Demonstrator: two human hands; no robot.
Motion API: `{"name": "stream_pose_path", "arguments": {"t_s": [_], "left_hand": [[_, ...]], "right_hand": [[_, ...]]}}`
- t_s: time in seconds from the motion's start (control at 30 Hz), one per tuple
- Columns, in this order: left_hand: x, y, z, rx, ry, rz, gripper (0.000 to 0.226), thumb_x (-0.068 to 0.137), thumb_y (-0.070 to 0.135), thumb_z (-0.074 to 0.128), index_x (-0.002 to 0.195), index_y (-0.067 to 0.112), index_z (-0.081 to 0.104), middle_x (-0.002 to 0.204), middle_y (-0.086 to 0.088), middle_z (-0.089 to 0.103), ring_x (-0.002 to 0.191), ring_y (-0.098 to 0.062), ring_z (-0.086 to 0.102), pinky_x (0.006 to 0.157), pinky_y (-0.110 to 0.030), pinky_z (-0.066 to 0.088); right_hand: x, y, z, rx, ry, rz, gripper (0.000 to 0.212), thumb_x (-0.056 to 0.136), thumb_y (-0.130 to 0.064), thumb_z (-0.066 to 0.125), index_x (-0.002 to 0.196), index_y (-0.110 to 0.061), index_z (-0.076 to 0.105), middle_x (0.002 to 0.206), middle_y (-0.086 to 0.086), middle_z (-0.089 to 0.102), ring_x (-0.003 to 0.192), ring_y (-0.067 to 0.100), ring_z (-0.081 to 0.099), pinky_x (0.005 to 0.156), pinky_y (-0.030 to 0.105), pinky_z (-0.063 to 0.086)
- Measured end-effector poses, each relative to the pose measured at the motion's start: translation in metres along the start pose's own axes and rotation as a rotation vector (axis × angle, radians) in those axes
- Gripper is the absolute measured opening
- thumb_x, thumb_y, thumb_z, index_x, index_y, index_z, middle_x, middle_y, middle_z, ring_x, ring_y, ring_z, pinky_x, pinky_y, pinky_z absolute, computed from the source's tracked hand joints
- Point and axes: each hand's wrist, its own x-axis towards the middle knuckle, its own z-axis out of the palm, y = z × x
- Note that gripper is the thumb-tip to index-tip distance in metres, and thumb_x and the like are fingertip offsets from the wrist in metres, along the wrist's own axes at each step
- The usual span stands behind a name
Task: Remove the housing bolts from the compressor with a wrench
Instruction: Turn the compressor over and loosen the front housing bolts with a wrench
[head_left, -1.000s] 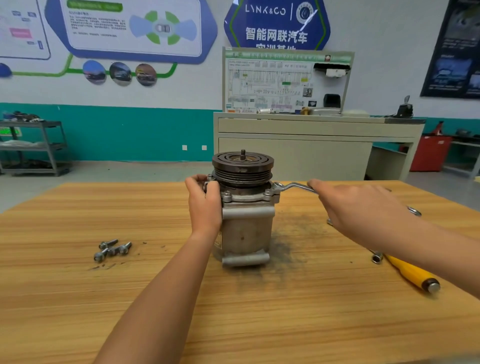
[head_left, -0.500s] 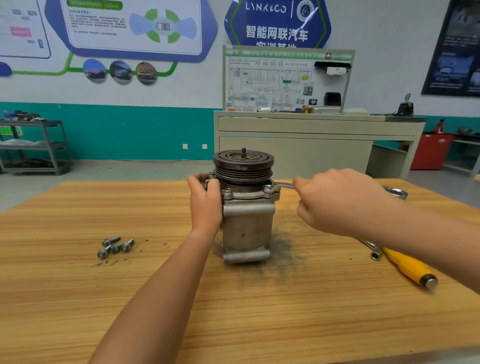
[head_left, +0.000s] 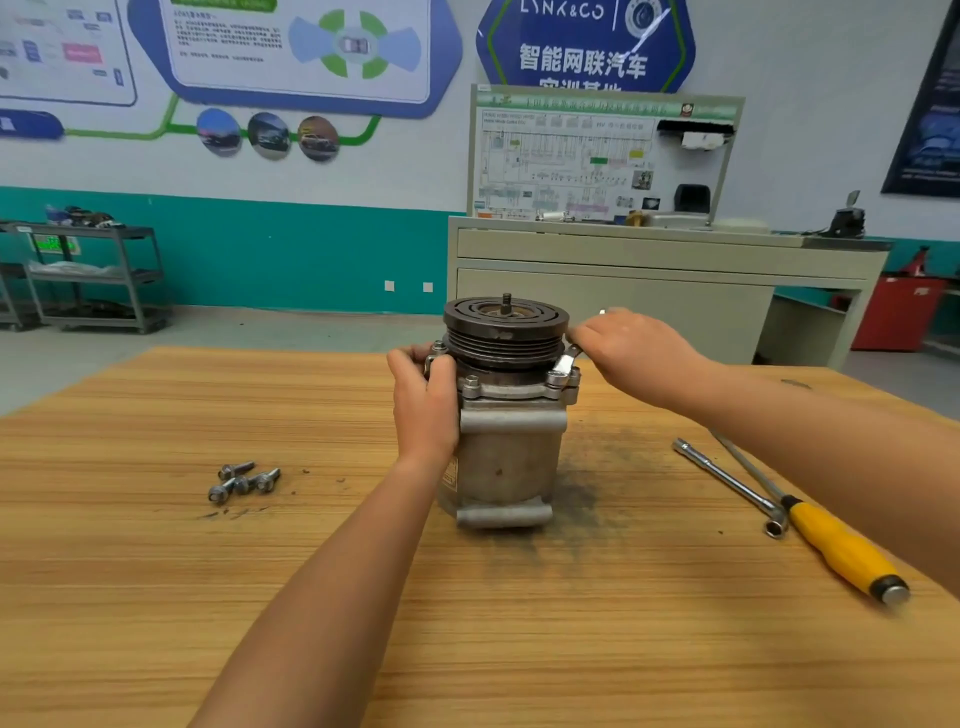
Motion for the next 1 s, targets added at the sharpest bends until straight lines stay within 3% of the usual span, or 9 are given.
{"name": "stream_pose_path", "arguments": {"t_s": [0.07, 0.2, 0.27, 0.37, 0.47, 0.6, 0.7, 0.83, 1.0], "left_hand": [[0.0, 0.001, -0.002, -0.004, -0.012, 0.004, 0.007, 0.095, 0.012, 0.041, 0.099, 0.012, 0.035, 0.086, 0.003, 0.045, 0.078, -0.012, 0.045, 0.085, -0.044, 0.042], [0.002, -0.001, -0.003, -0.005, -0.024, 0.01, 0.008, 0.095, 0.012, 0.041, 0.101, 0.013, 0.036, 0.087, 0.004, 0.046, 0.08, -0.009, 0.046, 0.085, -0.042, 0.041], [0.002, -0.002, -0.001, -0.007, -0.013, 0.017, 0.009, 0.095, 0.011, 0.041, 0.102, 0.012, 0.036, 0.086, 0.004, 0.045, 0.08, -0.01, 0.046, 0.083, -0.04, 0.041], [0.002, -0.001, 0.0, -0.002, -0.001, 0.032, 0.009, 0.095, 0.01, 0.041, 0.102, 0.011, 0.035, 0.085, 0.006, 0.043, 0.076, -0.006, 0.043, 0.077, -0.033, 0.037], [0.002, -0.001, -0.001, 0.014, -0.008, 0.035, 0.01, 0.095, 0.011, 0.041, 0.103, 0.011, 0.035, 0.085, 0.007, 0.043, 0.076, -0.003, 0.043, 0.076, -0.031, 0.035], [0.002, -0.001, -0.001, 0.005, -0.012, 0.03, 0.01, 0.095, 0.011, 0.04, 0.103, 0.012, 0.034, 0.086, 0.006, 0.043, 0.077, -0.004, 0.043, 0.078, -0.031, 0.037], [0.002, -0.002, -0.001, -0.005, -0.019, 0.03, 0.01, 0.095, 0.011, 0.041, 0.103, 0.012, 0.035, 0.086, 0.006, 0.044, 0.077, -0.005, 0.044, 0.078, -0.031, 0.037], [0.002, -0.002, 0.0, -0.006, -0.013, 0.026, 0.01, 0.095, 0.011, 0.041, 0.103, 0.012, 0.035, 0.086, 0.005, 0.044, 0.077, -0.005, 0.044, 0.076, -0.031, 0.037], [0.001, -0.001, 0.0, -0.008, 0.005, 0.015, 0.01, 0.095, 0.012, 0.041, 0.103, 0.012, 0.035, 0.085, 0.006, 0.044, 0.076, -0.004, 0.044, 0.076, -0.03, 0.036]], "right_hand": [[-0.001, 0.0, 0.0, 0.023, 0.041, 0.004, 0.034, 0.082, 0.013, 0.054, 0.115, 0.007, 0.058, 0.092, 0.023, 0.066, 0.083, 0.036, 0.063, 0.068, 0.04, 0.05], [-0.033, 0.0, -0.014, 0.202, 0.439, 0.132, 0.026, 0.083, 0.003, 0.06, 0.108, 0.01, 0.062, 0.08, 0.021, 0.068, 0.065, 0.032, 0.066, 0.053, 0.037, 0.053], [-0.054, -0.007, -0.027, 0.297, 0.498, 0.176, 0.032, 0.089, -0.01, 0.051, 0.114, 0.01, 0.058, 0.075, 0.017, 0.066, 0.057, 0.024, 0.061, 0.052, 0.028, 0.048], [-0.083, -0.018, -0.041, 0.297, 0.301, 0.186, 0.034, 0.092, -0.014, 0.05, 0.122, 0.001, 0.056, 0.072, 0.009, 0.066, 0.053, 0.022, 0.058, 0.049, 0.028, 0.046], [-0.096, -0.022, -0.045, 0.3, -0.009, 0.264, 0.042, 0.094, -0.024, 0.042, 0.135, -0.019, 0.045, 0.082, 0.004, 0.066, 0.068, 0.025, 0.059, 0.058, 0.037, 0.049], [-0.091, -0.024, -0.043, 0.298, -0.117, 0.326, 0.042, 0.096, -0.03, 0.036, 0.138, -0.032, 0.035, 0.078, -0.004, 0.058, 0.066, 0.014, 0.051, 0.056, 0.03, 0.041], [-0.083, -0.029, -0.047, 0.293, -0.152, 0.349, 0.039, 0.097, -0.028, 0.035, 0.136, -0.032, 0.036, 0.071, -0.008, 0.05, 0.06, 0.009, 0.046, 0.05, 0.028, 0.038], [-0.073, -0.04, -0.062, 0.127, -0.247, 0.33, 0.036, 0.096, -0.017, 0.035, 0.13, -0.028, 0.034, 0.07, -0.002, 0.052, 0.061, 0.017, 0.05, 0.054, 0.034, 0.049], [-0.06, -0.066, -0.089, -0.208, -0.344, 0.252, 0.036, 0.085, 0.003, 0.041, 0.118, -0.012, 0.043, 0.057, -0.001, 0.031, 0.044, 0.013, 0.027, 0.036, 0.025, 0.019]]}}
